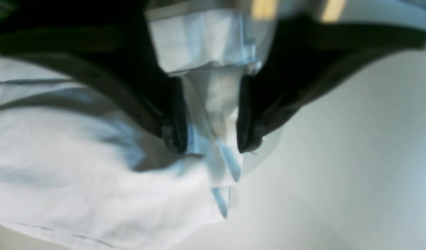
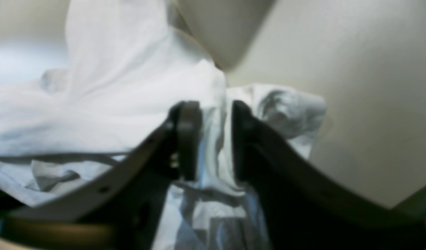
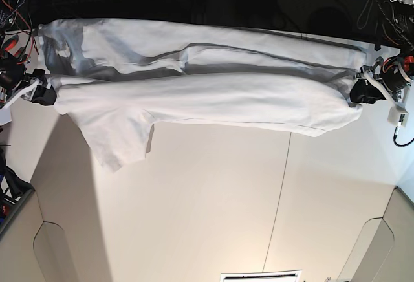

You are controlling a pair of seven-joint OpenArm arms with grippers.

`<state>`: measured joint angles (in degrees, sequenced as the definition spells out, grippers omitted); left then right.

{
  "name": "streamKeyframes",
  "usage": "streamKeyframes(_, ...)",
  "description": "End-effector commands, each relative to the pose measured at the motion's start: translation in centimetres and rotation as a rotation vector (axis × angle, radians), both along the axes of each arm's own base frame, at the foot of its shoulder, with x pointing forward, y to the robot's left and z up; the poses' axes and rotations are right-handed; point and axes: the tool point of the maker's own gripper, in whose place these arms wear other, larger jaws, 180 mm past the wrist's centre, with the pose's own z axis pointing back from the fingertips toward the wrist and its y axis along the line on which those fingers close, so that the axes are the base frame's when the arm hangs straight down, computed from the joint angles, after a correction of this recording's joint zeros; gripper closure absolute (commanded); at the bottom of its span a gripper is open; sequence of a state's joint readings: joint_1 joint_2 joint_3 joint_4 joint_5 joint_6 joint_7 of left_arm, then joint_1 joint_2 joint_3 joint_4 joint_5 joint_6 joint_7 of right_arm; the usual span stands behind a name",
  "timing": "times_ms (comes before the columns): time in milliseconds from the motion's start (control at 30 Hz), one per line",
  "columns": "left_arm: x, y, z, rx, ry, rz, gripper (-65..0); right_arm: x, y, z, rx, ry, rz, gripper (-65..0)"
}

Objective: Layout the t-shirt on the table in an organized manner, then fold the t-shirt properly
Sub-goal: 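Fold the hem over onto the folded edge with both grippers, then open both grippers to release the folded hem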

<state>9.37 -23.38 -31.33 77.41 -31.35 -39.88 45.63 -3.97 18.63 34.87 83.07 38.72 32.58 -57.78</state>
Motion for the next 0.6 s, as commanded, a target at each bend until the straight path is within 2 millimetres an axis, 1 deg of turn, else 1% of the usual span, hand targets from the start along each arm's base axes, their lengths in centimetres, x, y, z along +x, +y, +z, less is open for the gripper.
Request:
streamKeyframes(0, 1.0, 1.1, 1.6, 0.030, -0.047, -0.002, -28.9, 1.1, -0.8, 1.7, -0.022, -0.058, -0.003, -20.4)
streamKeyframes(100, 1.1, 1.8, 2.1, 0.047, -0.050, -0.006, -28.9, 1.5, -0.8, 2.5, -0.037, -0.079, 0.007, -20.6)
streamKeyframes(267, 1.3, 3.9, 3.4, 0.105, -0.046, -0.017, -28.9, 2.3, -0.6, 4.5, -0.094, -0.134, 0.035, -20.6)
streamKeyframes(367, 1.9, 4.5, 4.7, 0.101, -0.084, -0.015, -28.8, 3.5, -0.4, 6.6, -0.119, -0.220, 0.040, -20.6)
streamKeyframes(500, 3.6, 4.3, 6.6, 0.071, -0.217, 0.006, -28.8, 5.6, -0.5, 9.8, -0.129, -0.395, 0.009, -20.6)
streamKeyframes(567, 4.2, 4.2, 7.4, 0.064, -0.274, 0.015, -28.8, 6.6, -0.7, 10.9, -0.135, -0.450, -0.009, -20.6)
